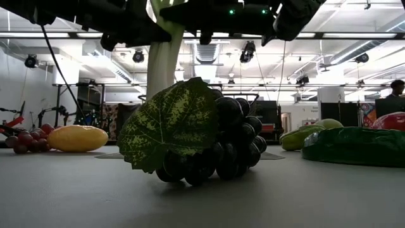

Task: Build produce basket
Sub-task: Put the Chinese cabbage into the wire basket

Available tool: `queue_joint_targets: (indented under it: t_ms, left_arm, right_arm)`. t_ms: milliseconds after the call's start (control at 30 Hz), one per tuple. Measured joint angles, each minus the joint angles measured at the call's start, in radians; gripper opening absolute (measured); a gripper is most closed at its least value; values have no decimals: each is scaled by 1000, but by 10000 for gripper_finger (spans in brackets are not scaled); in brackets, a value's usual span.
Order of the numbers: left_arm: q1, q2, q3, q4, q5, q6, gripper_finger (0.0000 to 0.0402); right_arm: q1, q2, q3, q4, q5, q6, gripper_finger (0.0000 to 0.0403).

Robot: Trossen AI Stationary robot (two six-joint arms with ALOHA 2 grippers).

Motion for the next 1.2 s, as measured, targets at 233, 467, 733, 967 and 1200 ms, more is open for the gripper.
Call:
queue_joint_targets:
  t_ms: [233, 467, 733, 967, 1200]
  left_arm:
    - [0, -7, 0, -2, 1, 75, 188]
    - [1, -51, -2, -7, -17, 233, 223]
    - [1, -135, -2, -7, -29, 365, 223]
    - [0, -183, -8, -19, -28, 393, 224]
    - [0, -185, -9, -29, -28, 394, 224]
  right_arm:
    - [-6, -73, 13, -154, 2, -15, 23]
    - [-17, -175, 104, -420, 19, -74, 22]
    - [-98, -266, 196, -632, 132, -123, 22]
    - [-235, -281, 208, -692, 185, -96, 22]
    - [-361, -190, 203, -770, 186, 12, 22]
